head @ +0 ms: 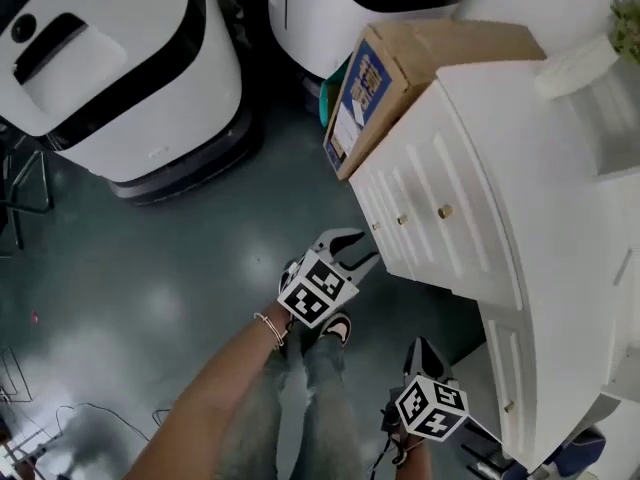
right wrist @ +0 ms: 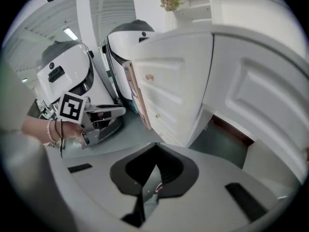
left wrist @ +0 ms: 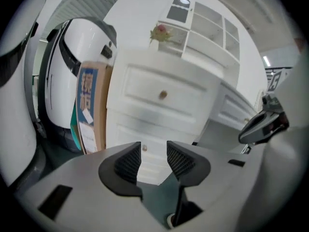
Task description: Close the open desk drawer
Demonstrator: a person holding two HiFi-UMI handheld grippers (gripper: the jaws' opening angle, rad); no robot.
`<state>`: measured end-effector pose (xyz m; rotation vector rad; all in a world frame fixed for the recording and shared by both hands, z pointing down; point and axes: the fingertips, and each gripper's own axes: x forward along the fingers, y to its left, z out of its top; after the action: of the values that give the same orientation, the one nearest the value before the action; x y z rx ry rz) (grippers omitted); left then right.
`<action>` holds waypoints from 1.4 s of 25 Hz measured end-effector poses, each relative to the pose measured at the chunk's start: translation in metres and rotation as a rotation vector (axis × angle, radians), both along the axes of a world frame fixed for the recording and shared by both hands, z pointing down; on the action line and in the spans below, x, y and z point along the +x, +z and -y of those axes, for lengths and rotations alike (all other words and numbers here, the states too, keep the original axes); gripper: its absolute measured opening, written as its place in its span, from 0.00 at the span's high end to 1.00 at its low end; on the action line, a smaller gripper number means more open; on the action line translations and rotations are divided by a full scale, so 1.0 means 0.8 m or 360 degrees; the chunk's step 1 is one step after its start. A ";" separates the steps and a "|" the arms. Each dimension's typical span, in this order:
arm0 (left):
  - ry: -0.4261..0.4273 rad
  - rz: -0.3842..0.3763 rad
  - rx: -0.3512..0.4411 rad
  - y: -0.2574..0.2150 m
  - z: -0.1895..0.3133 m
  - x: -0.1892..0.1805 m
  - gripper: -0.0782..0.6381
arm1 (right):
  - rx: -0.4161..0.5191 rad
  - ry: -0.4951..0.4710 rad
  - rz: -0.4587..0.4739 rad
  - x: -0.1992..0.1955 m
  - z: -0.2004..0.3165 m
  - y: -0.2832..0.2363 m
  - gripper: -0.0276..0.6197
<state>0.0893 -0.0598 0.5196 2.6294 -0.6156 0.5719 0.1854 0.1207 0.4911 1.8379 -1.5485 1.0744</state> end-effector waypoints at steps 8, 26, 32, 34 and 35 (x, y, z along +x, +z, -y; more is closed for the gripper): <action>-0.0123 -0.0154 0.0128 -0.321 -0.065 -0.085 0.66 | 0.0422 0.0191 0.0017 -0.019 0.011 -0.251 0.95; -0.0481 -0.0460 0.0695 -0.695 -0.052 -0.077 0.85 | 0.1273 0.0487 -0.0588 0.100 -0.048 -0.629 0.95; -0.0480 -0.0494 0.0712 -0.705 -0.053 -0.060 0.87 | 0.1239 0.0554 -0.0586 0.117 -0.067 -0.618 0.95; -0.0485 -0.0493 0.0699 -0.705 -0.053 -0.054 0.87 | 0.1238 0.0569 -0.0589 0.121 -0.069 -0.619 0.95; -0.0488 -0.0490 0.0690 -0.704 -0.052 -0.052 0.87 | 0.1239 0.0573 -0.0587 0.123 -0.070 -0.620 0.95</action>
<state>0.0480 -0.0180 -0.0436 2.8404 -1.1141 -0.0710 0.2838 0.1765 -0.0047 2.7168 -1.5493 0.1964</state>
